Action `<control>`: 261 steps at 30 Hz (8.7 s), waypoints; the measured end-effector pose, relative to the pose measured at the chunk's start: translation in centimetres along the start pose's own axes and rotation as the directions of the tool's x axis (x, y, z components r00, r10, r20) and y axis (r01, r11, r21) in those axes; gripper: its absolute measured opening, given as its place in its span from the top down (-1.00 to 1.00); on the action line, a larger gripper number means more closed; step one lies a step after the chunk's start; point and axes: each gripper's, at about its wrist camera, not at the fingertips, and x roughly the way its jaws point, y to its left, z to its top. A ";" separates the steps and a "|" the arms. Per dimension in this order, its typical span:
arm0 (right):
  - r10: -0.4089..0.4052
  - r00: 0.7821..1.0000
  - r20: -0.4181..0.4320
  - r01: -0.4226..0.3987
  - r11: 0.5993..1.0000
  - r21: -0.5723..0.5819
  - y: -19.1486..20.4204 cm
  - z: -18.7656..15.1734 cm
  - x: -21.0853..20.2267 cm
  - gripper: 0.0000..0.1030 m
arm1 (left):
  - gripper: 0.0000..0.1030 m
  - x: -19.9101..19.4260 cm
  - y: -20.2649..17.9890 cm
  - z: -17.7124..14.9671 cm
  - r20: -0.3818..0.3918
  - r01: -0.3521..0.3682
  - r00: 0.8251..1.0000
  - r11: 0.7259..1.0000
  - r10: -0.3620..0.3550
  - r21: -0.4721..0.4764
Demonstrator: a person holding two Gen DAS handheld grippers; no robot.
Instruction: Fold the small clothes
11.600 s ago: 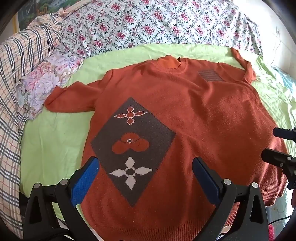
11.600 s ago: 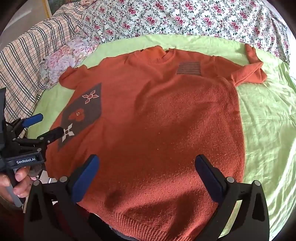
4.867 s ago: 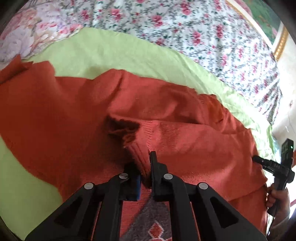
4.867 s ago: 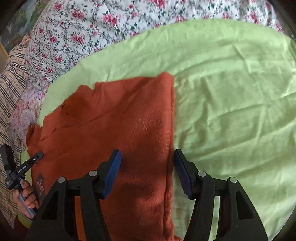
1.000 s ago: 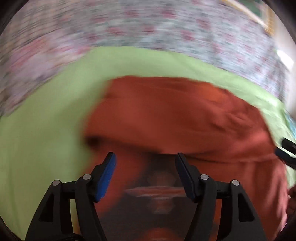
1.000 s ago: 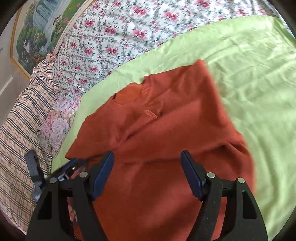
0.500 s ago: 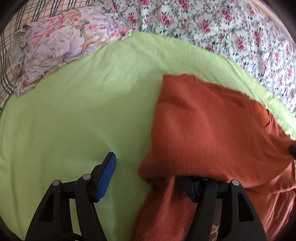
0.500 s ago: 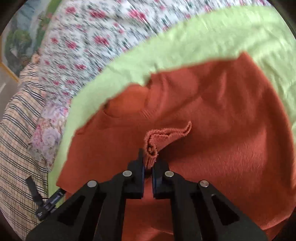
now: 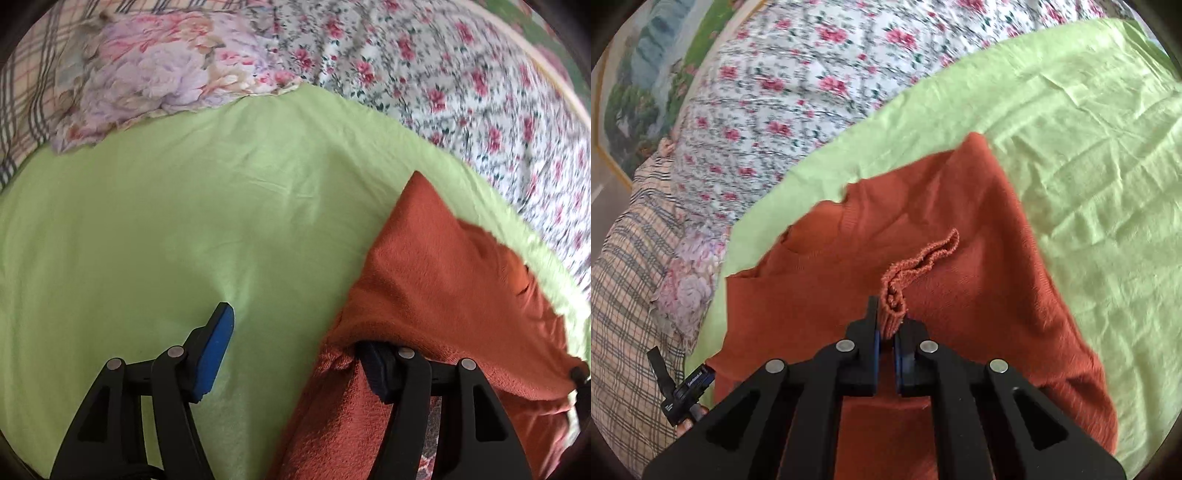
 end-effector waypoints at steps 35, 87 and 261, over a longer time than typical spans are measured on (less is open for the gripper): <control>0.164 0.877 -0.452 -0.345 0.869 -0.354 23.9 2.9 22.5 -0.44 | -0.39 -0.5 1.5 -1.6 -0.019 0.083 0.996 0.996 -0.084 -0.037; -0.183 0.982 -0.046 0.176 0.977 -0.123 0.5 0.4 -6.5 -0.45 | -0.54 -6.1 1.5 -4.2 -0.199 0.121 0.976 0.981 -0.090 0.152; 0.079 0.997 -0.020 -0.081 0.987 -0.142 2.0 -5.7 -6.0 -0.47 | 0.31 -2.6 -2.4 -4.2 -0.116 0.283 0.945 0.942 -0.306 -0.179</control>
